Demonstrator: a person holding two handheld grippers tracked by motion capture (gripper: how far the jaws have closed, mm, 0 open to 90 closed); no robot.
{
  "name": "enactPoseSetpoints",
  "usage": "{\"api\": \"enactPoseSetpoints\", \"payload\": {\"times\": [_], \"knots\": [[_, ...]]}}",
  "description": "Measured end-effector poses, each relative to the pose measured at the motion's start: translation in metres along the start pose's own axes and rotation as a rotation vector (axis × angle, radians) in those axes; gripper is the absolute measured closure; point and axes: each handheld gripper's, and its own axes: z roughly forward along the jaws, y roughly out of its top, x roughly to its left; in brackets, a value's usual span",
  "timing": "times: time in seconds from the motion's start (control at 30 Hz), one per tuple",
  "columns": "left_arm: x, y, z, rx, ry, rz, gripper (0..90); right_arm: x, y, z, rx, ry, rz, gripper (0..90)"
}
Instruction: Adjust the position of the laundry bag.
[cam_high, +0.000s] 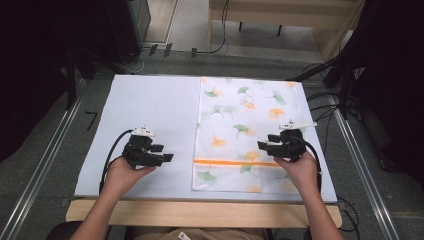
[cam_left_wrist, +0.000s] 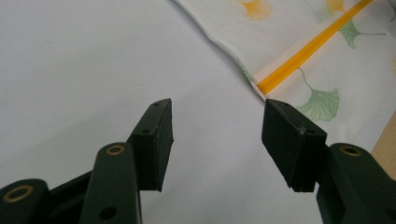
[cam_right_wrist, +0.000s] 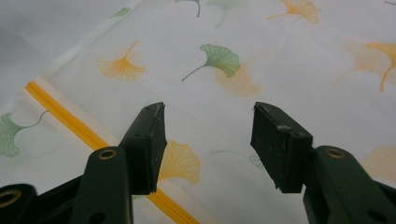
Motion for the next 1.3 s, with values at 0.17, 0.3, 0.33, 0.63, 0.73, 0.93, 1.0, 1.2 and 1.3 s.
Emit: {"api": "enactPoseSetpoints", "payload": {"times": [0.17, 0.3, 0.33, 0.63, 0.73, 0.93, 1.0, 1.2, 1.3], "knots": [[0.004, -0.001, -0.001, -0.004, -0.013, -0.004, 41.1, -0.003, 0.0, 0.001, -0.003, -0.002, 0.011, 45.8], [0.008, 0.0, -0.001, -0.003, -0.035, 0.001, 42.7, -0.006, 0.0, 0.003, 0.004, -0.004, 0.026, 45.8], [0.009, 0.001, -0.002, -0.007, -0.042, 0.001, 42.8, -0.007, 0.0, 0.004, 0.007, -0.005, 0.023, 45.9], [0.009, 0.003, 0.003, -0.021, -0.047, -0.005, 41.4, -0.017, 0.003, 0.007, -0.001, -0.016, 0.047, 47.6], [0.009, 0.003, 0.004, -0.023, -0.047, -0.006, 39.4, -0.02, 0.005, 0.006, -0.014, -0.021, 0.048, 47.8], [0.01, 0.011, 0.003, -0.049, -0.078, -0.054, 40.8, -0.025, 0.001, 0.009, 0.009, -0.032, 0.04, 47.9], [0.01, 0.01, 0.003, -0.056, -0.069, -0.069, 39.8, -0.029, -0.001, 0.01, 0.015, -0.035, 0.052, 47.9], [0.009, 0.008, 0.004, -0.057, -0.058, -0.071, 38.4, -0.033, -0.005, 0.008, 0.023, -0.041, 0.075, 48.0], [0.009, 0.011, 0.005, -0.049, -0.057, -0.065, 36.3, -0.031, -0.007, 0.006, 0.015, -0.038, 0.075, 47.4]]}}
